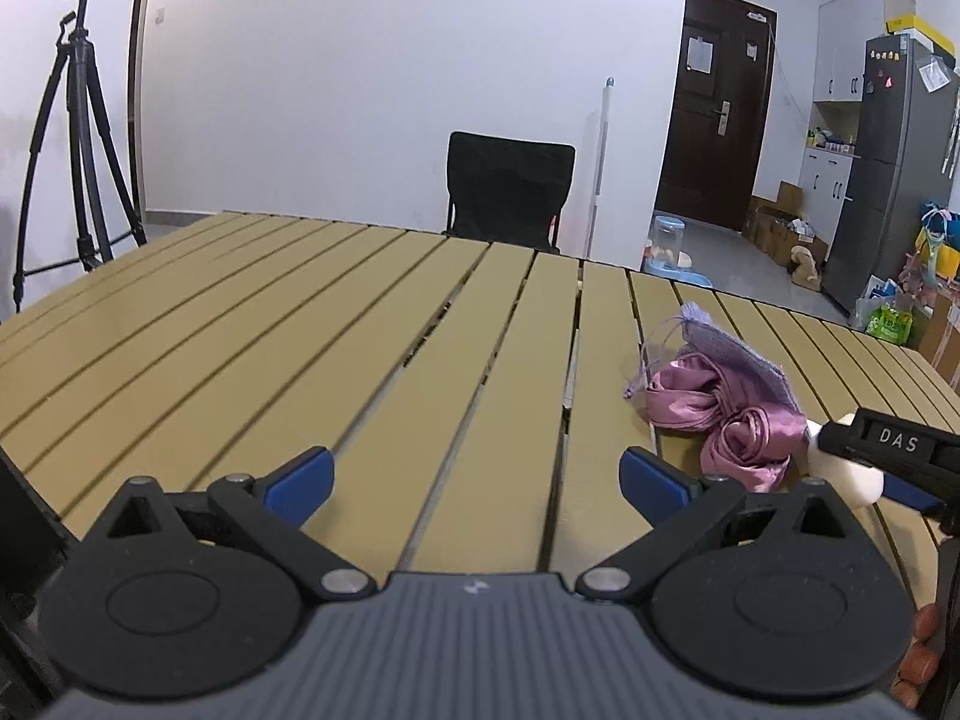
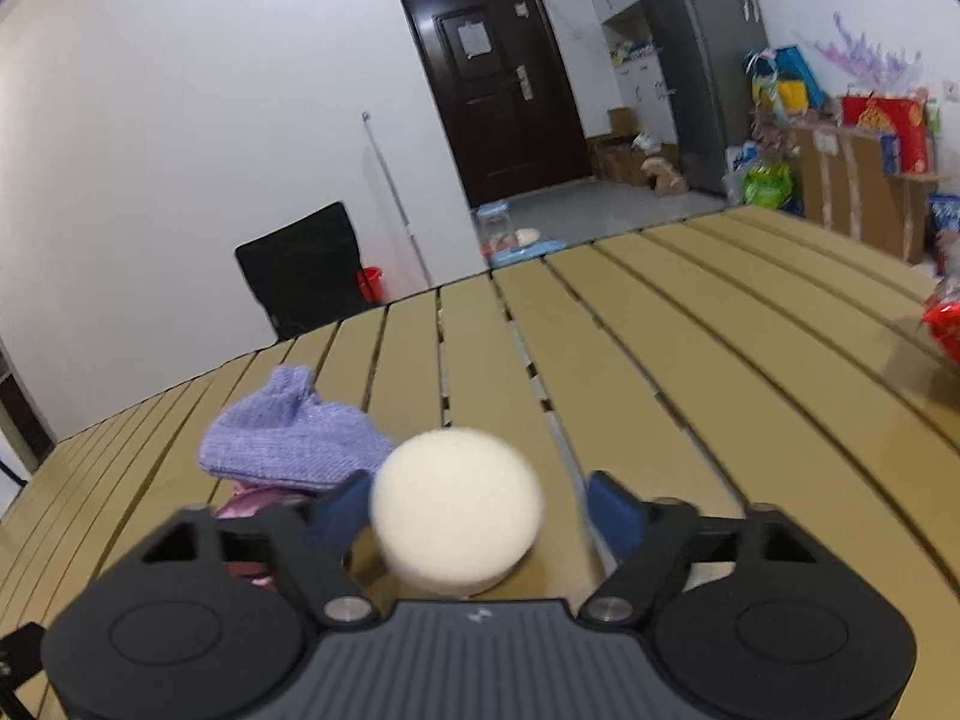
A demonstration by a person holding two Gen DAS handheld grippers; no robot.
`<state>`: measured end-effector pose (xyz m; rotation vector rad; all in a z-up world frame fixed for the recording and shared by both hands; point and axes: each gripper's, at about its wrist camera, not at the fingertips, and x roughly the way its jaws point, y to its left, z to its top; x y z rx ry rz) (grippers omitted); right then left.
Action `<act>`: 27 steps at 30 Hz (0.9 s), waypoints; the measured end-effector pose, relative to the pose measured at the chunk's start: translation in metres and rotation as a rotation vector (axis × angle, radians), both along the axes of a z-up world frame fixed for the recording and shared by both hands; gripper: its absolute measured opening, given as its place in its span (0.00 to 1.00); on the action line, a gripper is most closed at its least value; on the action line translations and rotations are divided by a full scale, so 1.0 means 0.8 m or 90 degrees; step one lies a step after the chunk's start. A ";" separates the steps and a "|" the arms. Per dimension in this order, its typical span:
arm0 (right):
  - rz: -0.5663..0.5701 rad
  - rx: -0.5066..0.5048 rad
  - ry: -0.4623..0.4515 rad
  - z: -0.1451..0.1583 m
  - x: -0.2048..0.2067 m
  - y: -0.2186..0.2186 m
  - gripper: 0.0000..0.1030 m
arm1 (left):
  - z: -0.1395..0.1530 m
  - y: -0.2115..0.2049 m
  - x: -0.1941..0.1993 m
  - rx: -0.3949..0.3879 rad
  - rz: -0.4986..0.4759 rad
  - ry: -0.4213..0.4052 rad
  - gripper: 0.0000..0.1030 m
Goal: Collect trash
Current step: 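Grasp the white sponge ball with the right gripper, then grasp the pink satin cloth with the left gripper while right holds the ball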
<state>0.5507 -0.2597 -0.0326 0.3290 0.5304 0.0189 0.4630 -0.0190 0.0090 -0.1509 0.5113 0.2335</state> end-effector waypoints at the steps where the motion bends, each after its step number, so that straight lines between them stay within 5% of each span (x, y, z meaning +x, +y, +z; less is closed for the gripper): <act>1: 0.012 0.010 0.005 -0.002 0.002 -0.001 0.60 | -0.002 -0.002 0.003 0.001 -0.001 0.003 1.00; 8: 0.047 0.062 -0.008 -0.006 0.000 -0.015 0.53 | -0.010 -0.029 0.011 0.025 -0.013 0.012 1.00; 27: 0.010 0.077 -0.080 0.018 -0.039 -0.095 0.53 | -0.016 -0.114 0.023 0.072 -0.100 0.024 1.00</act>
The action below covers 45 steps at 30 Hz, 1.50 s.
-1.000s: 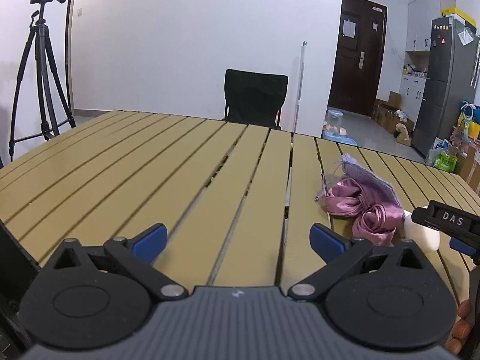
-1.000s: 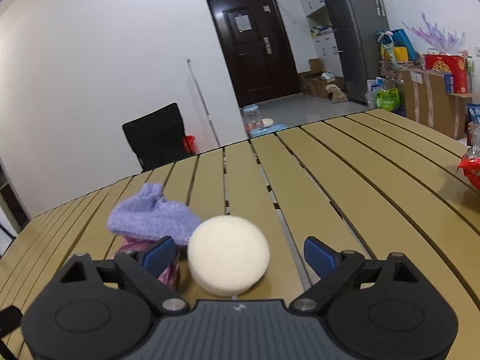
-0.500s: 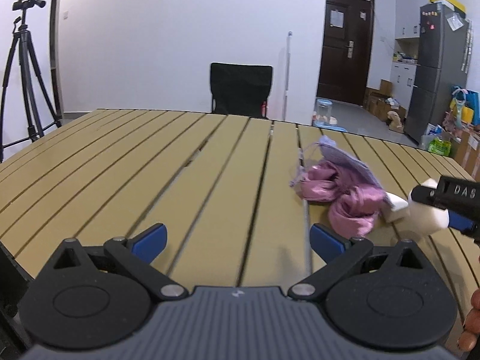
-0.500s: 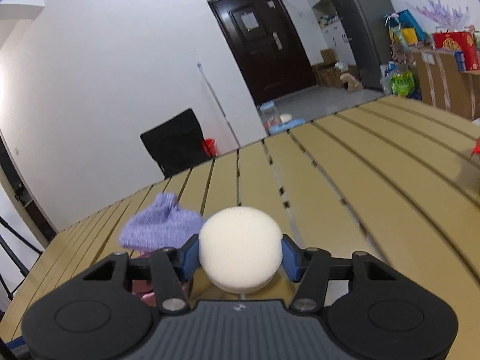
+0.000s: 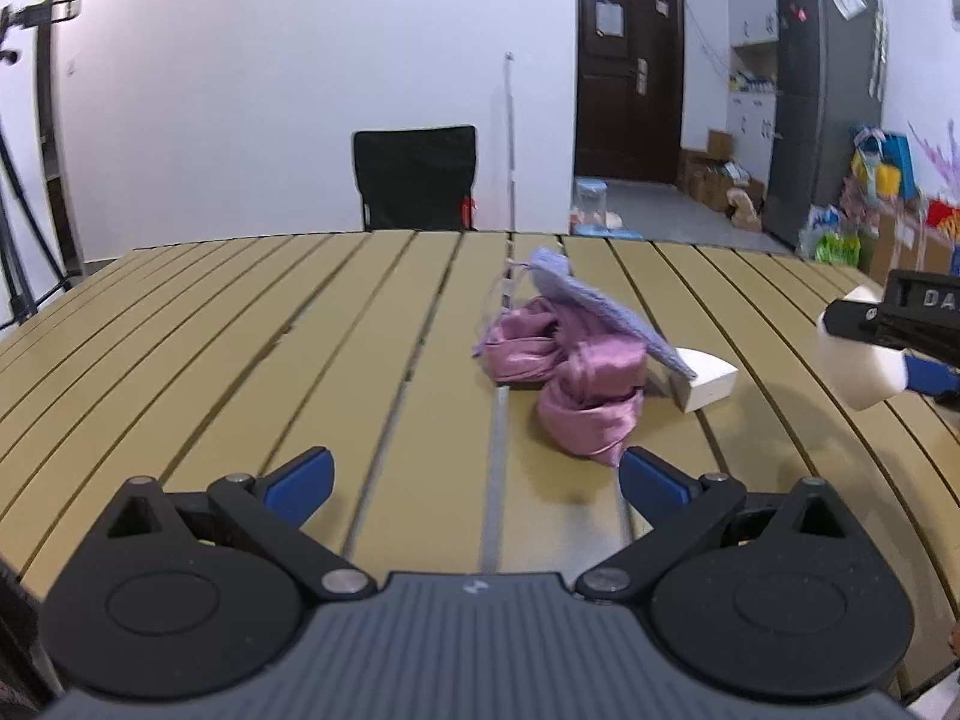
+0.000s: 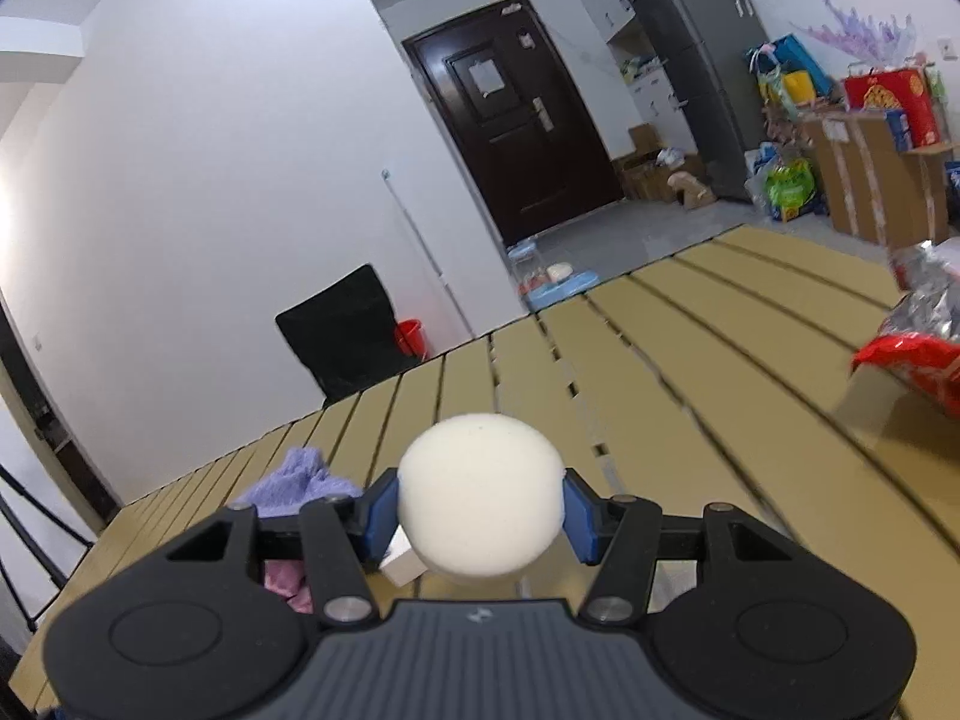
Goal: Collect trash
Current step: 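Grasp the pink satin cloth with the left gripper while right holds the ball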
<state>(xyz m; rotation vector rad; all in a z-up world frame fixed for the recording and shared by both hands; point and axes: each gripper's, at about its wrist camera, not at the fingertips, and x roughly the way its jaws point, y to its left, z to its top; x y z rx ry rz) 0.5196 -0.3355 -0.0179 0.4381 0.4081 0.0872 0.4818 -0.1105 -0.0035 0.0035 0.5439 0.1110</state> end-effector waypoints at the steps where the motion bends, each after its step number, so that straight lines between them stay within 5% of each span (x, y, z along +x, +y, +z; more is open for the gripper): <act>1: -0.005 -0.005 -0.004 0.000 -0.001 -0.003 0.53 | 0.002 -0.004 0.005 0.002 -0.001 0.003 1.00; 13: -0.024 -0.049 -0.006 0.002 0.005 -0.025 0.53 | -0.003 -0.069 0.097 0.097 -0.004 0.054 0.98; 18: -0.020 -0.046 -0.004 0.000 0.010 -0.029 0.53 | -0.013 -0.074 0.129 0.103 0.007 0.095 0.75; 22: -0.013 -0.044 -0.003 -0.001 0.014 -0.028 0.53 | -0.017 -0.061 0.147 0.059 0.004 0.123 0.43; 45: 0.109 -0.116 -0.035 0.026 -0.025 0.054 0.52 | 0.044 0.045 0.057 0.049 0.080 0.067 0.36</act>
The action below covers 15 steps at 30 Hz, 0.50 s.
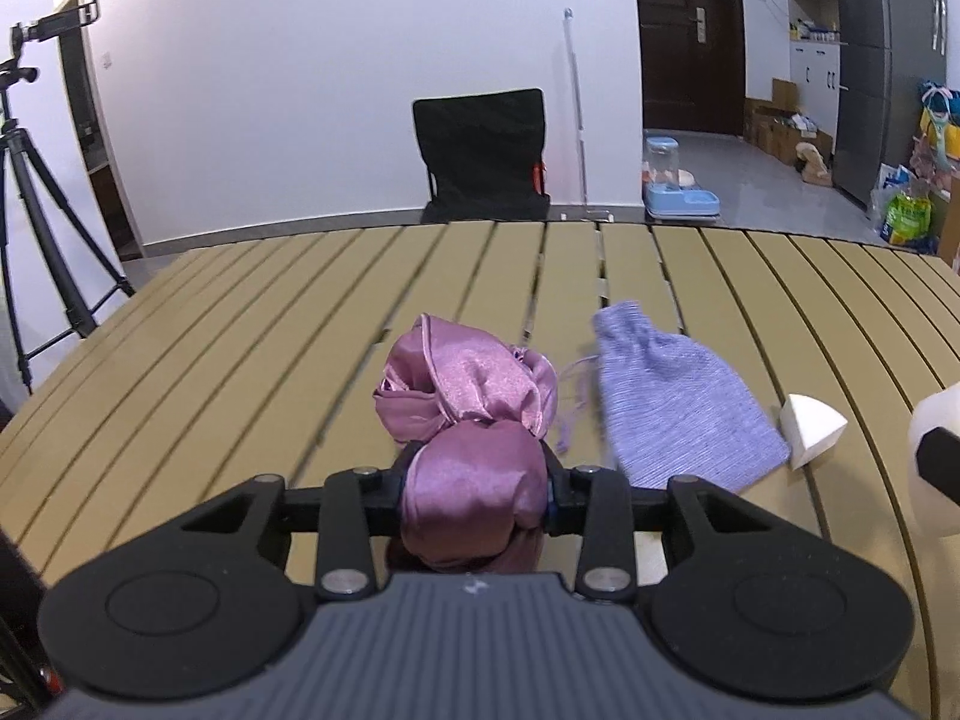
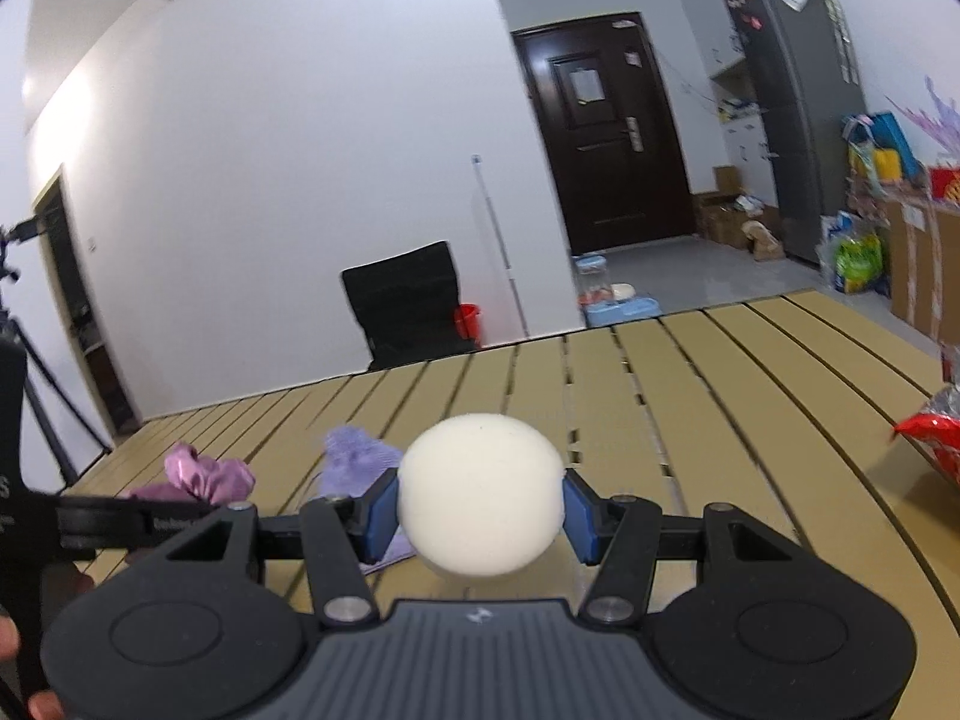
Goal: Collect trash
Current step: 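Grasp the pink satin cloth with the left gripper while right holds the ball, then carry the pink cloth and white ball down over the black bin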
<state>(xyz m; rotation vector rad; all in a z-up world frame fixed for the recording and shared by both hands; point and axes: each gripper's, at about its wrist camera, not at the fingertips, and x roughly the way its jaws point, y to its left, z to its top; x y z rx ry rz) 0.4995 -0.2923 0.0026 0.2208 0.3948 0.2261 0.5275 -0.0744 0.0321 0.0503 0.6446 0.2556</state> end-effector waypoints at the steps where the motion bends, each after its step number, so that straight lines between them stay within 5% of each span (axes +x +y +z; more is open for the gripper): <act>1: 0.005 -0.004 -0.002 0.002 -0.005 0.006 0.52 | 0.002 0.004 -0.008 -0.002 0.000 -0.001 0.36; 15: 0.062 -0.056 -0.034 0.014 -0.092 0.057 0.52 | 0.026 0.041 -0.127 -0.036 -0.015 -0.037 0.36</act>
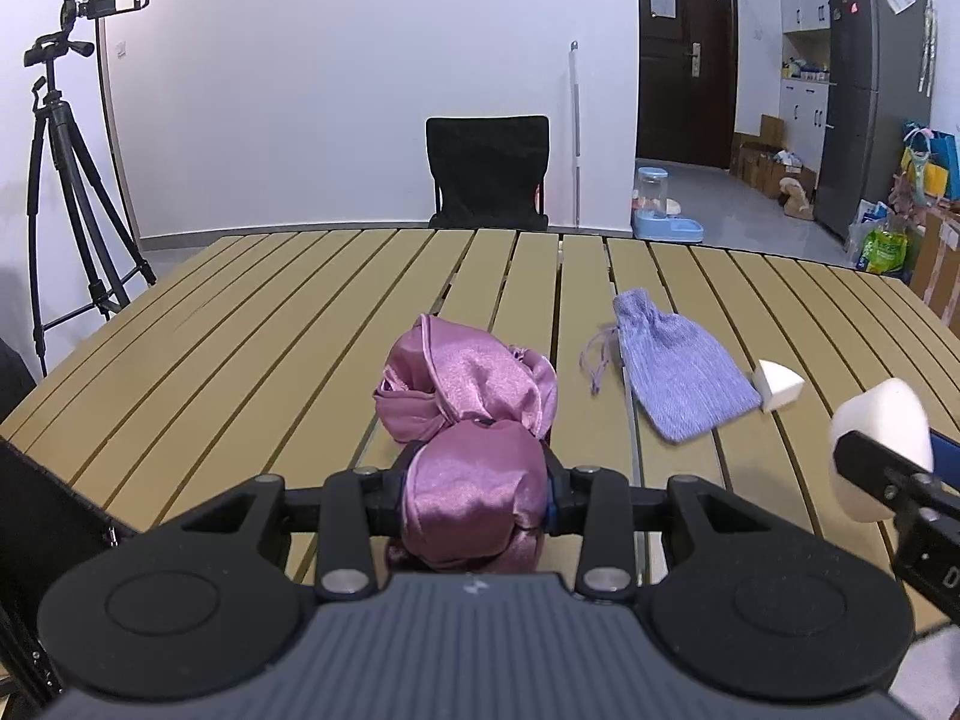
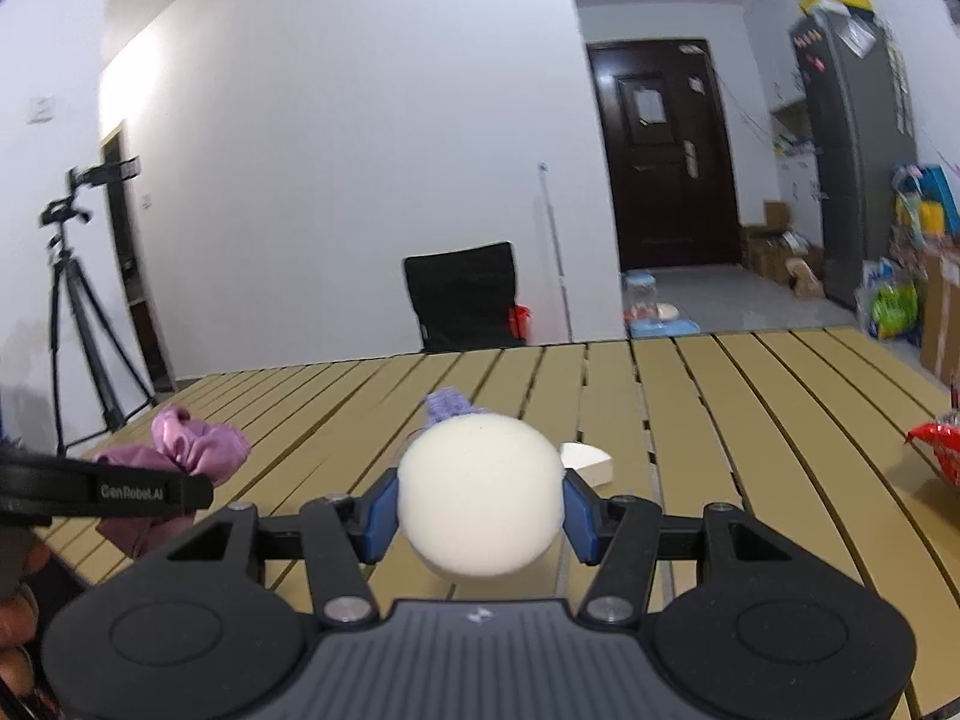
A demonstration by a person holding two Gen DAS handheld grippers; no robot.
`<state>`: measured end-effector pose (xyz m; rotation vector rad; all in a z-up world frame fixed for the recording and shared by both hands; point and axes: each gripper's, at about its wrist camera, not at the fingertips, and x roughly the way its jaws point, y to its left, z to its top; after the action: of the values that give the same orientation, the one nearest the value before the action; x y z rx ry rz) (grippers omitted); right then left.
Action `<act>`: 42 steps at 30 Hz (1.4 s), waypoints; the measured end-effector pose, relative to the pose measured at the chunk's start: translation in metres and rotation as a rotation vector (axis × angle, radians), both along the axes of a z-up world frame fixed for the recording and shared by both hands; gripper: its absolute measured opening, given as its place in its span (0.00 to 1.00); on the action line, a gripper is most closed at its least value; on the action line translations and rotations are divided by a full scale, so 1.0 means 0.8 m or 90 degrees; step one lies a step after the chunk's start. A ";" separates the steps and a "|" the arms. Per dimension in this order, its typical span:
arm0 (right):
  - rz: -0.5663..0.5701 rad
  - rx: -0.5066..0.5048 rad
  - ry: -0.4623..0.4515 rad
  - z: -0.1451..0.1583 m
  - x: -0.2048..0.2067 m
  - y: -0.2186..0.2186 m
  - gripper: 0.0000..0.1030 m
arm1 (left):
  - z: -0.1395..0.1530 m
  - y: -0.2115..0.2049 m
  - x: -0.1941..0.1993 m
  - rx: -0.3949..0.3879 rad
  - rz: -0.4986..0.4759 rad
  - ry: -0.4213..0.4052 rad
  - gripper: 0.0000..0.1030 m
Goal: Collect trash
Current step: 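Carry the pink cloth and white ball down over the black bin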
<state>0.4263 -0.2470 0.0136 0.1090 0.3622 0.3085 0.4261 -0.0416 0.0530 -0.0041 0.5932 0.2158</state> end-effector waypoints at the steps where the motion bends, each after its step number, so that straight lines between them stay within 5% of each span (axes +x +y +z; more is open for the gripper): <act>1: 0.002 -0.003 -0.001 -0.001 -0.007 0.002 0.52 | 0.001 0.001 -0.006 0.001 -0.001 -0.002 0.36; 23: 0.073 -0.046 0.026 -0.037 -0.157 0.049 0.52 | -0.014 0.023 -0.169 0.010 -0.028 -0.017 0.36; 42: 0.096 -0.067 0.142 -0.102 -0.232 0.075 0.52 | -0.086 0.032 -0.254 0.011 -0.049 0.060 0.36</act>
<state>0.2407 -0.1866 -0.0677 0.0116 0.6088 0.4273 0.2233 -0.0164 -0.0157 0.0453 0.6841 0.1474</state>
